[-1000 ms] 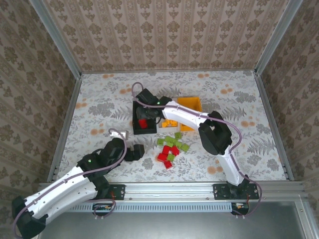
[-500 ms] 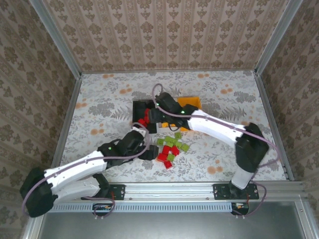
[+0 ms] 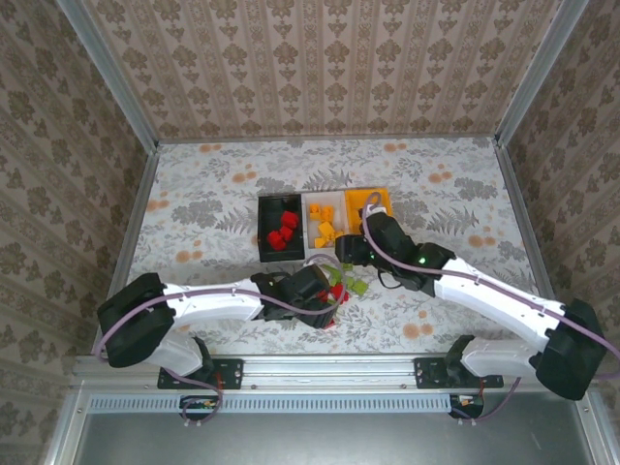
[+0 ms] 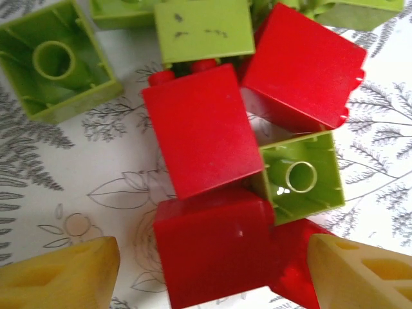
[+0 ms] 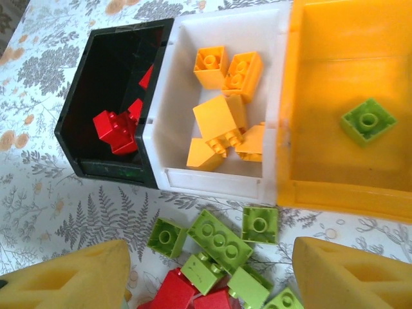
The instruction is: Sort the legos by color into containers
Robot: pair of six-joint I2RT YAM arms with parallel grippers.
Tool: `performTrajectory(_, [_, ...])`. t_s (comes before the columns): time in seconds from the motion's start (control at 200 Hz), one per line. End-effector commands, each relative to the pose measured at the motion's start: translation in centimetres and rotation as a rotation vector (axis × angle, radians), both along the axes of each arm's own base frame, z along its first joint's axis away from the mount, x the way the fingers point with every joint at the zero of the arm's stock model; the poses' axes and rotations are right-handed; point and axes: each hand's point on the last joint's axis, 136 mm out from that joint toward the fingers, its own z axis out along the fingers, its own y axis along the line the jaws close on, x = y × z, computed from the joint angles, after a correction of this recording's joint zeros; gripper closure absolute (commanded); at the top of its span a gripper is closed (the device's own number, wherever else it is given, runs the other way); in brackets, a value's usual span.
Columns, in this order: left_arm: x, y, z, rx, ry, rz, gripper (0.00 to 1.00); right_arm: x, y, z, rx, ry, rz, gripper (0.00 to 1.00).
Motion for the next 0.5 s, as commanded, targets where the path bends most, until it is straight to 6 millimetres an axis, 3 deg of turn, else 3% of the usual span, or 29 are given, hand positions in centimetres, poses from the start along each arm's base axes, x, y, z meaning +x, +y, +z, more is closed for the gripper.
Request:
performTrajectory(0.0, [1.0,1.3,-0.1,0.041,-0.030,0.058,0.27,-0.1,-1.1,0.2,0.011,-0.013,-0.045,0.31])
performTrajectory(0.185, [1.7,3.7,-0.7,0.067,-0.024,0.134,0.37,-0.4,-1.3,0.0,0.020,-0.012,-0.045,0.31])
performTrajectory(0.36, [1.5,2.4,-0.6,0.014,0.011,0.099,0.24,-0.3,-1.2,0.1,0.026,-0.016,-0.046,0.31])
performTrajectory(0.495, [2.0,1.9,-1.1,0.039,0.001,0.081,0.23,-0.4,-1.3,0.2,0.027,-0.018,-0.045,0.30])
